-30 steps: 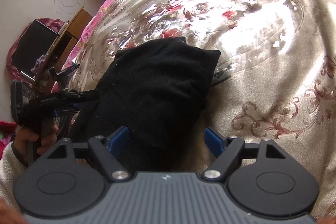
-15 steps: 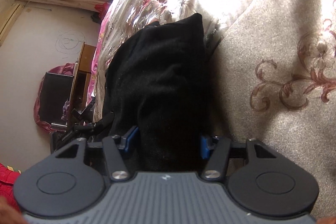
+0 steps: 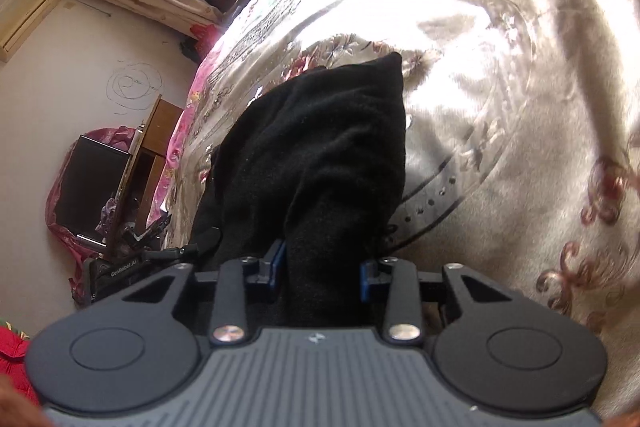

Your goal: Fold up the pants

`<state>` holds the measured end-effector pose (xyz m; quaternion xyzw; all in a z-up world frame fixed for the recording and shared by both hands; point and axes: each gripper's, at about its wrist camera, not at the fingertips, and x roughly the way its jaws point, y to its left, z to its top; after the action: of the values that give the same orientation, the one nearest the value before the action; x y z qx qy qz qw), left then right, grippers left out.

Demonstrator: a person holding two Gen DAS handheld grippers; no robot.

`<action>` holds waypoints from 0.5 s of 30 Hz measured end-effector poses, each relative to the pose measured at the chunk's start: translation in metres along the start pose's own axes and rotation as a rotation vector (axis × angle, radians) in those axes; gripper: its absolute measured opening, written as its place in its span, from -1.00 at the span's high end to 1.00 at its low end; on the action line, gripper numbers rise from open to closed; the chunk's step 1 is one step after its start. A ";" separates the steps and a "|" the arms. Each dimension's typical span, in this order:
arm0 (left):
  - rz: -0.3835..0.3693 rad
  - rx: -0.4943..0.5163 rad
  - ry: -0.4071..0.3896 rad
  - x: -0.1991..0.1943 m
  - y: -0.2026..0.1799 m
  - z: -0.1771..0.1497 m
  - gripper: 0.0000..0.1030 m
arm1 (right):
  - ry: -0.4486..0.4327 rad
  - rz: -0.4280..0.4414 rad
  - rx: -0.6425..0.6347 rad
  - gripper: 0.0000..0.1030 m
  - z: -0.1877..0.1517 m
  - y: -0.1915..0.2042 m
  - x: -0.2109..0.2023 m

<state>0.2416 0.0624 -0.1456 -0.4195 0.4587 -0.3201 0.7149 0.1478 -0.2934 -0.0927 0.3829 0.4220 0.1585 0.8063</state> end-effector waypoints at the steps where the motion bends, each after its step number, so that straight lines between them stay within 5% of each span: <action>1: -0.003 0.003 -0.009 0.006 -0.004 0.003 0.24 | -0.004 -0.007 -0.012 0.33 0.009 0.001 -0.002; 8: -0.017 -0.001 -0.099 0.046 -0.025 0.034 0.29 | -0.045 -0.058 -0.085 0.33 0.067 0.008 0.005; 15: 0.128 0.051 -0.078 0.084 -0.017 0.051 0.23 | -0.033 -0.141 -0.083 0.31 0.077 -0.007 0.030</action>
<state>0.3194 -0.0005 -0.1511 -0.3831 0.4481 -0.2687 0.7618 0.2271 -0.3178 -0.0876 0.3211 0.4275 0.1125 0.8376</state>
